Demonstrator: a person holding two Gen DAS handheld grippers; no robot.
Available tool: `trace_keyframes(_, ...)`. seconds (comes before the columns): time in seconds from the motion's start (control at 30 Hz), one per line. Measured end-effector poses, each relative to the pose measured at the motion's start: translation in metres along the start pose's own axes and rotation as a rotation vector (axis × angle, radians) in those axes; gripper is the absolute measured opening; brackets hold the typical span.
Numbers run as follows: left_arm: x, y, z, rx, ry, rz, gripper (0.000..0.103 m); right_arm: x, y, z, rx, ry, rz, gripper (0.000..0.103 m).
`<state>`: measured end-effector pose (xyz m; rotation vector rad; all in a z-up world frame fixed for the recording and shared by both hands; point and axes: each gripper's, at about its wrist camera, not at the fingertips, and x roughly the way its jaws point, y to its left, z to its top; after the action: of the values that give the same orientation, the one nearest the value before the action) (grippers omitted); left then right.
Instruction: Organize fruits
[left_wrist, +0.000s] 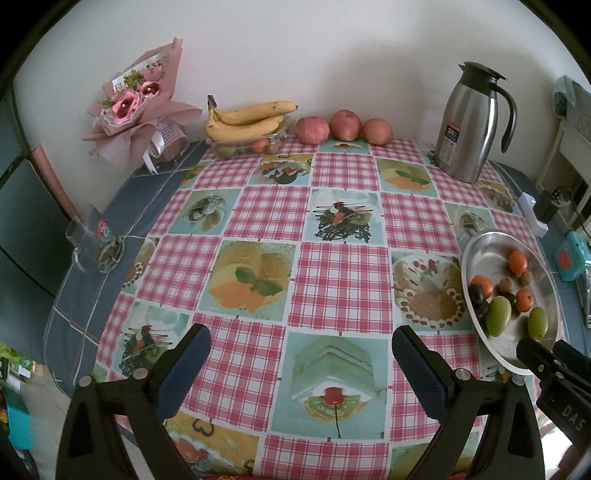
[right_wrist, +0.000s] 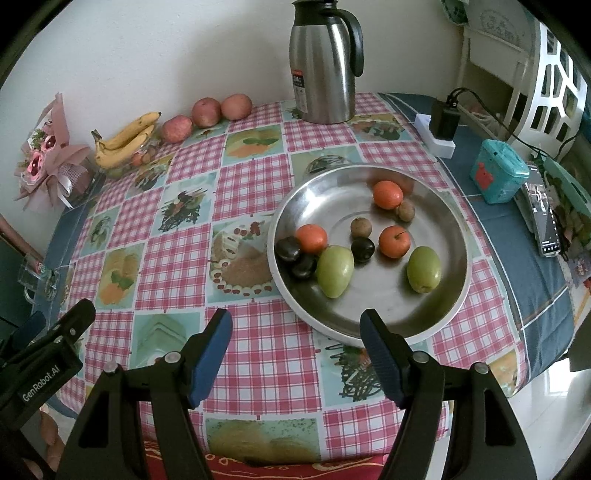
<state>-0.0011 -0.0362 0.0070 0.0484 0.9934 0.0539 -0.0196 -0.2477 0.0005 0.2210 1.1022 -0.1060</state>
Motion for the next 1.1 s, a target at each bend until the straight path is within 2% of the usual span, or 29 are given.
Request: trace_keyframes(1.1,0.0027,-0.0002,-0.0006,0.016,0.009,-0.01,0.1,0.0,0.0008,-0.0002,-0.002,-0.003,0.002,0.073)
